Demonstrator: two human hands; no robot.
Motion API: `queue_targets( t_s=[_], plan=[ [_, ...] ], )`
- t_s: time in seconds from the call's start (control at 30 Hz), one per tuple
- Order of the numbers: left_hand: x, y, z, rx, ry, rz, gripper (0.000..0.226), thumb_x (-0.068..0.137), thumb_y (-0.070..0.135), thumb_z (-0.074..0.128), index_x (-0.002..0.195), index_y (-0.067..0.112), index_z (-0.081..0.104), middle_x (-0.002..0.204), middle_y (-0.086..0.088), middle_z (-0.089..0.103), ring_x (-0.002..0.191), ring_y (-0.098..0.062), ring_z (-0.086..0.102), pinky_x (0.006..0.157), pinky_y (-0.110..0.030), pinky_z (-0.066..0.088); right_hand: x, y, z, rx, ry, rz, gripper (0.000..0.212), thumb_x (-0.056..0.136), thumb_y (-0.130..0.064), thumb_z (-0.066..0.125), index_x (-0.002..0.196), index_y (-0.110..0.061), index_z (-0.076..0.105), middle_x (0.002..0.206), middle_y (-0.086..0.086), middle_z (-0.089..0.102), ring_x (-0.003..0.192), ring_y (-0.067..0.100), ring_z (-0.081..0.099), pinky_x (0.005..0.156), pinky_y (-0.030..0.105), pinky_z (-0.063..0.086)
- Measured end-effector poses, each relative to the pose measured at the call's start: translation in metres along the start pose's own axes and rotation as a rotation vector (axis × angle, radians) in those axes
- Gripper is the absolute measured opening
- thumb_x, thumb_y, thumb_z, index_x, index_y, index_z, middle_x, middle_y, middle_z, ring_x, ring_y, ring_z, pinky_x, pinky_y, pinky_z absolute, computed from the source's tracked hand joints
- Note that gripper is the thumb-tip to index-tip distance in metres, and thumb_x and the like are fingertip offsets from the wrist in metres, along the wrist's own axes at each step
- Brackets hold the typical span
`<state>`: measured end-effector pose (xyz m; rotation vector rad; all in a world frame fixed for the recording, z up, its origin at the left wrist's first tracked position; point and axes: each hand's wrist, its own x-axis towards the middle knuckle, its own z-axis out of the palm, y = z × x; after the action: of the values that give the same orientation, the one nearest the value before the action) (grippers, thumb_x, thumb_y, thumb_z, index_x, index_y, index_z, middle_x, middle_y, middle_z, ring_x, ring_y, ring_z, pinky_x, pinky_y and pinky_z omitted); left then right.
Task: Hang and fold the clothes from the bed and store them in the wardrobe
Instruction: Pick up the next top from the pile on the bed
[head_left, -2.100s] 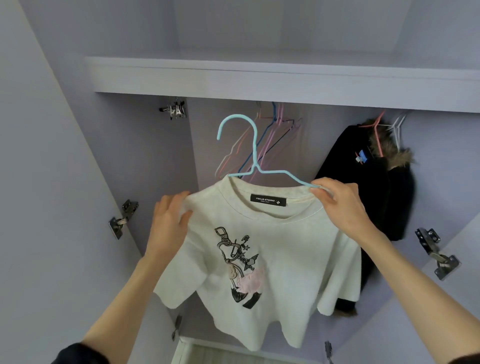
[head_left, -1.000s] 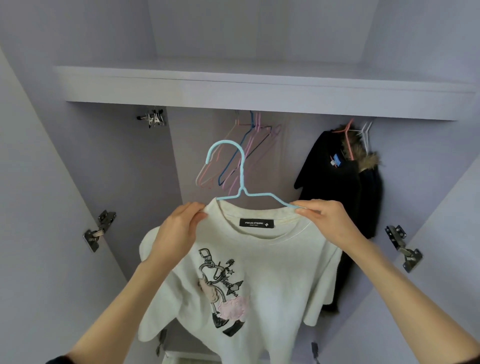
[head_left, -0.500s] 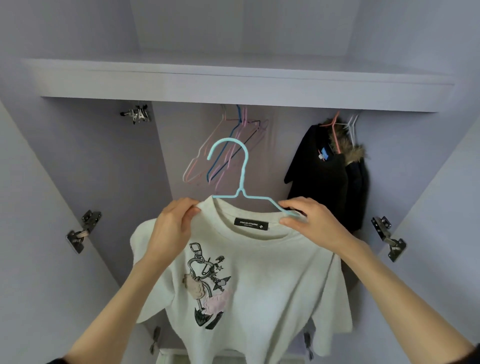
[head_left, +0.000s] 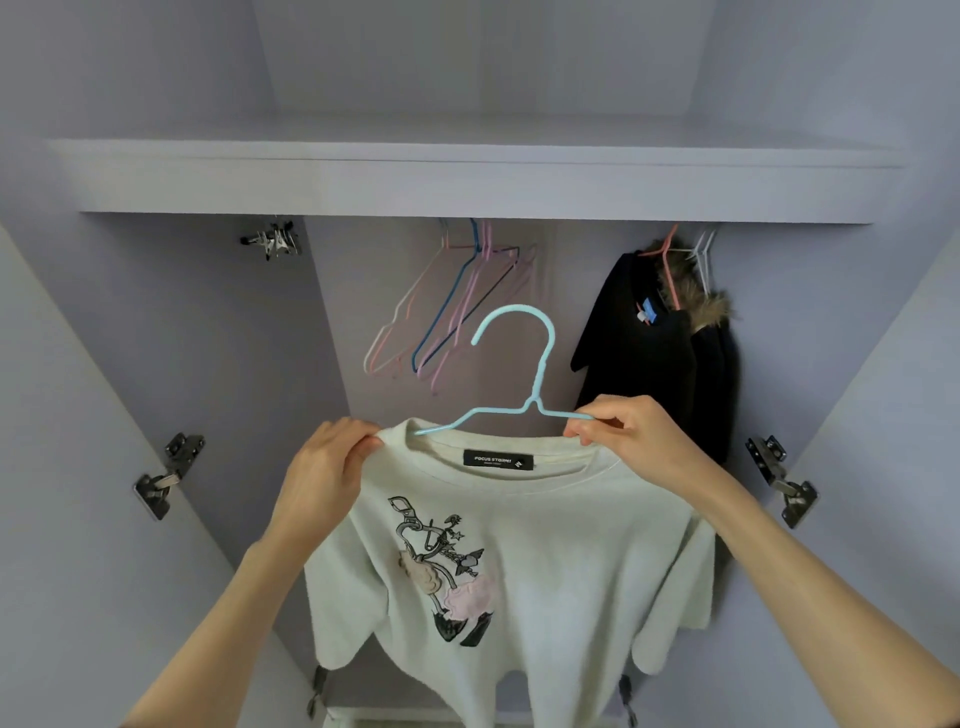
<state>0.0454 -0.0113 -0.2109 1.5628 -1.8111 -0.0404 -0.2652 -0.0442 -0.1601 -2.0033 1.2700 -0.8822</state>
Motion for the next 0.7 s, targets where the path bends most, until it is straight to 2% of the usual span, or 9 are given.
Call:
queue_targets(
  t_s=[0.1,0.2,0.3,0.4,0.5,0.57,0.63,0.7],
  plan=[
    [0.003,0.009,0.009,-0.038,-0.008,0.018,0.013,0.095,0.006,0.05,0.095,0.004,0.063,0.085,0.004,0.056,0.082,-0.024,0.052,0.071,-0.035,0.041,0.0,0.005,-0.007,0.04,0.015,0.027,0.024,0.088,-0.009,0.061,0.072,-0.025,0.07,0.066,-0.012,0.063,0.064,-0.003,0.056,0.069,0.009,0.042],
    [0.008,0.022,0.021,-0.057,-0.064,0.055,0.014,0.095,0.008,0.05,0.099,0.005,0.064,0.086,0.003,0.058,0.084,-0.026,0.056,0.074,-0.038,0.043,-0.002,0.009,-0.012,0.078,0.012,0.062,0.022,0.088,-0.011,0.062,0.075,-0.026,0.071,0.073,0.003,0.066,0.066,0.002,0.056,0.073,0.016,0.043],
    [0.015,0.027,0.031,-0.005,-0.172,0.058,0.021,0.096,0.013,0.052,0.11,0.009,0.066,0.102,-0.002,0.066,0.096,-0.028,0.057,0.085,-0.04,0.042,-0.004,0.02,-0.02,0.085,-0.07,0.164,0.018,0.088,-0.017,0.063,0.076,-0.025,0.074,0.073,0.006,0.066,0.072,0.009,0.056,0.075,0.022,0.042],
    [0.023,0.033,0.034,0.081,-0.215,0.096,0.031,0.096,0.013,0.051,0.126,0.017,0.059,0.12,-0.002,0.059,0.111,-0.026,0.05,0.091,-0.038,0.035,-0.007,0.038,-0.028,0.172,-0.041,0.326,0.016,0.086,-0.013,0.065,0.074,-0.019,0.075,0.069,0.003,0.062,0.078,0.012,0.056,0.077,0.019,0.039],
    [0.039,0.051,0.027,0.137,-0.113,0.236,0.037,0.089,-0.001,0.054,0.125,0.009,0.059,0.123,-0.01,0.057,0.11,-0.034,0.053,0.085,-0.044,0.04,-0.006,0.054,-0.035,0.274,0.037,0.465,0.017,0.087,-0.01,0.063,0.074,-0.014,0.073,0.067,0.003,0.059,0.076,0.014,0.055,0.07,0.014,0.038],
    [0.052,0.069,0.021,0.174,-0.002,0.34,0.042,0.08,-0.011,0.057,0.12,0.003,0.061,0.121,-0.018,0.057,0.107,-0.04,0.056,0.08,-0.048,0.047,-0.001,0.059,-0.038,0.339,0.037,0.513,0.03,0.091,-0.009,0.056,0.065,-0.015,0.069,0.081,0.013,0.064,0.088,0.026,0.058,0.071,0.018,0.038],
    [0.068,0.09,0.017,0.225,0.121,0.419,0.05,0.075,-0.016,0.06,0.123,0.001,0.059,0.128,-0.022,0.054,0.121,-0.043,0.049,0.089,-0.053,0.046,0.009,0.061,-0.043,0.412,0.036,0.526,0.041,0.094,-0.006,0.048,0.056,-0.012,0.06,0.104,0.017,0.065,0.1,0.028,0.058,0.075,0.023,0.04],
    [0.084,0.109,0.015,0.306,0.233,0.501,0.061,0.074,-0.015,0.062,0.132,0.003,0.051,0.14,-0.023,0.044,0.133,-0.043,0.035,0.103,-0.058,0.035,0.022,0.061,-0.046,0.506,0.036,0.514,0.033,0.094,-0.001,0.043,0.065,-0.004,0.059,0.099,0.003,0.064,0.087,0.016,0.058,0.069,0.023,0.044]
  ],
)
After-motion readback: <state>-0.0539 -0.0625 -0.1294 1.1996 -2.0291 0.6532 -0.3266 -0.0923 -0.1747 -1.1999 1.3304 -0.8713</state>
